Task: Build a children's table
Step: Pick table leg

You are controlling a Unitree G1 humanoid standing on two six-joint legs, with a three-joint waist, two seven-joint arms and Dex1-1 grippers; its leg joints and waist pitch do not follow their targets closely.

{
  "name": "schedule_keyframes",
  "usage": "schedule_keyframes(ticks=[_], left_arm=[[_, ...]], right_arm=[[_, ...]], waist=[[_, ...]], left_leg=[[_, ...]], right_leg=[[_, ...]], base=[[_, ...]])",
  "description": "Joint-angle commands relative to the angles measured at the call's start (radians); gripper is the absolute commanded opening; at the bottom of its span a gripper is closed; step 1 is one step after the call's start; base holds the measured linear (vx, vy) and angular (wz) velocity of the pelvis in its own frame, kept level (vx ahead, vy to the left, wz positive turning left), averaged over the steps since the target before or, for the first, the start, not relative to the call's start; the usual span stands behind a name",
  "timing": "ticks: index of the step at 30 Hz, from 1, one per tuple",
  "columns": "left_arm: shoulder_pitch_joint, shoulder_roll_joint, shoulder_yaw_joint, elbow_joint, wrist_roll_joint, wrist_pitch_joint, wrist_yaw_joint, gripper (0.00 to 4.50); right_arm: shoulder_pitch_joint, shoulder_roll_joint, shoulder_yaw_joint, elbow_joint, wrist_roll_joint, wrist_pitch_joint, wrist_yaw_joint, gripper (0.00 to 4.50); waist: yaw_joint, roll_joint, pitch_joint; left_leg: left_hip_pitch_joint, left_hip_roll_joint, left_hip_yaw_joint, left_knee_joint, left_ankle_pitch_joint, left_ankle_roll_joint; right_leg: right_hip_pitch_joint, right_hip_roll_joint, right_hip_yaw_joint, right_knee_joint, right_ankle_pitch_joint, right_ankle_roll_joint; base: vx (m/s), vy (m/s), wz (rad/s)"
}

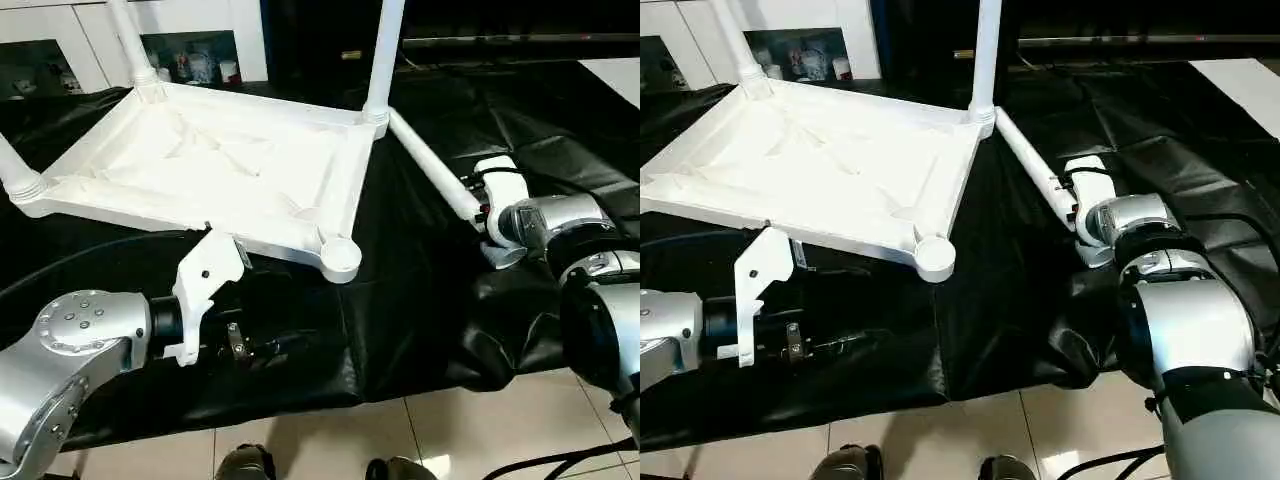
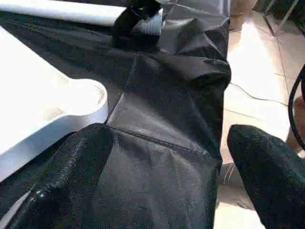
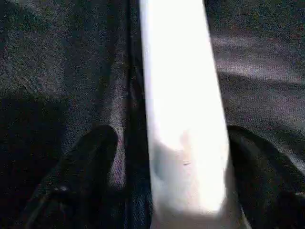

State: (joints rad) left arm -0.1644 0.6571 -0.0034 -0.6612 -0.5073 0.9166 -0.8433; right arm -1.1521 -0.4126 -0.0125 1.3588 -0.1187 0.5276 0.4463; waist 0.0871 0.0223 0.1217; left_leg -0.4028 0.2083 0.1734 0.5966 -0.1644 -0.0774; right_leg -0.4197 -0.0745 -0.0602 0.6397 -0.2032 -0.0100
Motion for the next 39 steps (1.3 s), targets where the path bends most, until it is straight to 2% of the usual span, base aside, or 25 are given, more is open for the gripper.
schedule_keyframes(ticks=[1, 3, 5, 9, 10, 11, 13, 14, 15, 16, 19, 22, 24, 26, 28, 29, 30, 31, 32, 33, 34, 35, 37, 38, 39], left_arm=[[-0.009, 0.010, 0.003, -0.016, -0.010, 0.006, 0.003, 4.50], [-0.016, 0.015, -0.004, -0.006, -0.005, -0.001, 0.002, 4.50], [-0.021, 0.016, -0.009, 0.001, -0.002, -0.005, 0.002, 4.50], [-0.035, 0.019, -0.030, 0.027, 0.012, -0.025, 0.006, 4.50], [-0.035, 0.019, -0.030, 0.027, 0.012, -0.025, 0.006, 4.50], [-0.058, 0.008, -0.039, 0.059, 0.024, -0.044, 0.017, 4.50], [-0.079, -0.008, -0.050, 0.095, 0.048, -0.058, 0.039, 4.50], [-0.084, -0.013, -0.056, 0.109, 0.056, -0.062, 0.045, 4.50], [-0.094, -0.029, -0.058, 0.132, 0.068, -0.064, 0.067, 4.50], [-0.094, -0.029, -0.058, 0.132, 0.068, -0.064, 0.067, 4.50], [-0.120, -0.076, -0.085, 0.218, 0.105, -0.099, 0.113, 4.50], [-0.136, -0.118, -0.102, 0.272, 0.126, -0.142, 0.143, 4.50], [-0.159, -0.171, -0.112, 0.332, 0.152, -0.188, 0.185, 4.50], [-0.177, -0.213, -0.109, 0.371, 0.163, -0.212, 0.218, 4.50], [-0.196, -0.257, -0.105, 0.413, 0.184, -0.265, 0.258, 4.50], [-0.222, -0.300, -0.102, 0.464, 0.209, -0.336, 0.295, 4.50], [-0.240, -0.325, -0.098, 0.492, 0.216, -0.345, 0.324, 4.50], [-0.262, -0.342, -0.099, 0.523, 0.224, -0.352, 0.344, 4.50], [-0.268, -0.346, -0.099, 0.531, 0.226, -0.352, 0.350, 4.50], [-0.284, -0.368, -0.092, 0.549, 0.227, -0.354, 0.374, 4.50], [-0.298, -0.384, -0.091, 0.565, 0.238, -0.356, 0.402, 4.50], [-0.312, -0.396, -0.093, 0.573, 0.236, -0.333, 0.412, 4.50], [-0.332, -0.418, -0.082, 0.573, 0.209, -0.285, 0.412, 4.50], [-0.332, -0.418, -0.082, 0.573, 0.209, -0.285, 0.412, 4.50], [-0.338, -0.425, -0.077, 0.573, 0.200, -0.277, 0.410, 4.50]], right_arm=[[-0.007, 0.004, -0.003, 0.013, -0.010, 0.030, 0.015, 3.35], [0.001, 0.002, 0.008, 0.014, -0.021, 0.037, 0.020, 3.21], [0.005, 0.000, 0.008, 0.015, -0.023, 0.040, 0.018, 3.03], [0.017, -0.009, 0.004, 0.015, -0.022, 0.048, 0.008, 2.78], [0.017, -0.009, 0.004, 0.015, -0.022, 0.048, 0.008, 2.64], [0.027, -0.020, -0.021, 0.013, -0.006, 0.046, -0.011, 2.51], [0.032, -0.029, -0.055, 0.009, 0.020, 0.043, -0.026, 2.38], [0.034, -0.030, -0.065, 0.008, 0.027, 0.043, -0.029, 2.38], [0.036, -0.032, -0.078, 0.006, 0.038, 0.037, -0.032, 2.26], [0.036, -0.032, -0.078, 0.006, 0.038, 0.037, -0.032, 2.16], [0.043, -0.035, -0.125, -0.002, 0.081, 0.030, -0.062, 1.95], [0.047, -0.037, -0.162, -0.011, 0.111, 0.023, -0.094, 1.93], [0.058, -0.041, -0.202, -0.027, 0.141, -0.008, -0.137, 1.92], [0.068, -0.041, -0.232, -0.045, 0.169, -0.052, -0.153, 1.91], [0.083, -0.037, -0.260, -0.077, 0.199, -0.118, -0.138, 1.91], [0.114, -0.029, -0.290, -0.134, 0.234, -0.202, -0.106, 1.91], [0.144, -0.019, -0.305, -0.191, 0.260, -0.251, -0.052, 1.91], [0.188, 0.000, -0.320, -0.272, 0.290, -0.275, -0.003, 1.91], [0.202, 0.006, -0.323, -0.298, 0.299, -0.280, 0.012, 1.91], [0.268, 0.032, -0.320, -0.417, 0.315, -0.284, 0.033, 1.91], [0.338, 0.055, -0.309, -0.537, 0.328, -0.278, 0.044, 1.91], [0.416, 0.081, -0.302, -0.670, 0.343, -0.267, 0.044, 1.90], [0.563, 0.128, -0.275, -0.932, 0.394, -0.239, 0.058, 1.90], [0.563, 0.128, -0.275, -0.932, 0.394, -0.239, 0.058, 1.90], [0.610, 0.144, -0.269, -1.018, 0.422, -0.227, 0.059, 1.90]], waist=[[0.002, 0.001, -0.071], [0.003, 0.001, -0.076], [0.003, 0.001, -0.075], [0.007, -0.002, -0.092], [0.007, -0.001, -0.092], [0.007, -0.011, -0.105], [0.011, -0.011, -0.112], [0.012, -0.009, -0.113], [0.011, -0.016, -0.113], [0.011, -0.016, -0.115], [0.010, -0.019, -0.116], [0.010, -0.021, -0.120], [0.011, -0.017, -0.122], [0.012, -0.017, -0.125], [0.013, -0.023, -0.128], [0.014, -0.023, -0.129], [0.016, -0.027, -0.124], [0.021, -0.029, -0.128], [0.019, -0.028, -0.132], [0.018, -0.034, -0.131], [0.019, -0.033, -0.134], [0.019, -0.033, -0.132], [0.026, -0.031, -0.131], [0.027, -0.030, -0.130], [0.028, -0.029, -0.130]], left_leg=[[0.017, 0.011, 0.004, -0.061, -0.172, 0.007], [0.018, 0.012, 0.005, -0.059, -0.166, 0.005], [0.017, 0.011, 0.005, -0.059, -0.165, 0.005], [0.019, 0.011, 0.005, -0.052, -0.137, 0.003], [0.017, 0.011, 0.005, -0.052, -0.134, 0.003], [0.019, 0.011, 0.008, -0.048, -0.126, 0.003], [0.021, 0.011, 0.010, -0.043, -0.106, 0.003], [0.021, 0.011, 0.009, -0.043, -0.103, 0.002], [0.020, 0.011, 0.011, -0.043, -0.105, 0.000], [0.018, 0.011, 0.010, -0.043, -0.102, -0.002], [0.018, 0.009, 0.010, -0.040, -0.111, -0.006], [0.017, 0.009, 0.009, -0.038, -0.104, -0.007], [0.018, 0.008, 0.010, -0.036, -0.098, -0.004], [0.016, 0.007, 0.009, -0.033, -0.089, 0.000], [0.015, 0.007, 0.008, -0.031, -0.093, 0.009], [0.014, 0.008, 0.008, -0.031, -0.086, 0.013], [0.012, 0.007, 0.011, -0.030, -0.102, 0.025], [0.015, 0.008, 0.011, -0.029, -0.097, 0.042], [0.013, 0.009, 0.008, -0.027, -0.081, 0.049], [0.012, 0.005, 0.008, -0.028, -0.043, 0.065], [0.013, 0.009, 0.006, -0.027, -0.037, 0.069], [0.012, 0.007, 0.006, -0.027, -0.024, 0.075], [0.021, 0.010, 0.006, -0.032, -0.056, 0.076], [0.020, 0.009, 0.005, -0.033, -0.056, 0.073], [0.023, 0.013, 0.003, -0.037, -0.082, 0.065]], right_leg=[[0.053, -0.045, 0.040, -0.065, -0.102, -0.282], [0.055, -0.046, 0.039, -0.063, -0.097, -0.283], [0.054, -0.046, 0.040, -0.063, -0.094, -0.283], [0.060, -0.046, 0.038, -0.056, -0.066, -0.288], [0.060, -0.046, 0.038, -0.055, -0.060, -0.289], [0.066, -0.046, 0.038, -0.053, -0.053, -0.288], [0.064, -0.046, 0.039, -0.050, -0.034, -0.283], [0.064, -0.046, 0.039, -0.049, -0.030, -0.281], [0.064, -0.045, 0.039, -0.049, -0.030, -0.278], [0.066, -0.046, 0.039, -0.046, -0.026, -0.276], [0.064, -0.046, 0.040, -0.048, -0.042, -0.264], [0.066, -0.047, 0.039, -0.048, -0.035, -0.260], [0.065, -0.047, 0.039, -0.048, -0.020, -0.259], [0.067, -0.047, 0.039, -0.044, 0.004, -0.262], [0.070, -0.050, 0.039, -0.044, 0.009, -0.260], [0.070, -0.050, 0.038, -0.042, 0.014, -0.263], [0.070, -0.051, 0.040, -0.051, 0.000, -0.247], [0.072, -0.053, 0.042, -0.051, 0.014, -0.232], [0.073, -0.052, 0.041, -0.044, 0.029, -0.234], [0.074, -0.046, 0.039, -0.044, 0.053, -0.237], [0.073, -0.050, 0.039, -0.040, 0.059, -0.242], [0.075, -0.047, 0.040, -0.042, 0.076, -0.236], [0.069, -0.048, 0.040, -0.051, 0.037, -0.226], [0.071, -0.047, 0.041, -0.050, 0.027, -0.223], [0.066, -0.049, 0.039, -0.054, -0.016, -0.224]], base=[[0.000, 0.000, 0.00], [0.000, 0.000, 0.00], [0.000, 0.000, 0.00], [0.000, 0.000, 0.00], [0.000, 0.000, 0.00], [0.000, 0.000, 0.00], [0.000, 0.000, 0.00], [0.000, 0.000, 0.00], [0.000, 0.000, 0.00], [0.000, 0.000, 0.00], [0.000, 0.000, 0.00], [0.000, 0.000, 0.00], [0.000, 0.000, 0.00], [0.000, 0.000, 0.00], [0.000, 0.000, 0.00], [0.000, 0.000, 0.00], [0.000, 0.000, 0.00], [0.000, 0.000, 0.00], [0.000, 0.000, 0.00], [0.000, 0.000, 0.00], [0.000, 0.000, 0.00], [0.000, 0.000, 0.00], [0.000, 0.000, 0.00], [0.000, 0.000, 0.00], [0.000, 0.000, 0.00]])
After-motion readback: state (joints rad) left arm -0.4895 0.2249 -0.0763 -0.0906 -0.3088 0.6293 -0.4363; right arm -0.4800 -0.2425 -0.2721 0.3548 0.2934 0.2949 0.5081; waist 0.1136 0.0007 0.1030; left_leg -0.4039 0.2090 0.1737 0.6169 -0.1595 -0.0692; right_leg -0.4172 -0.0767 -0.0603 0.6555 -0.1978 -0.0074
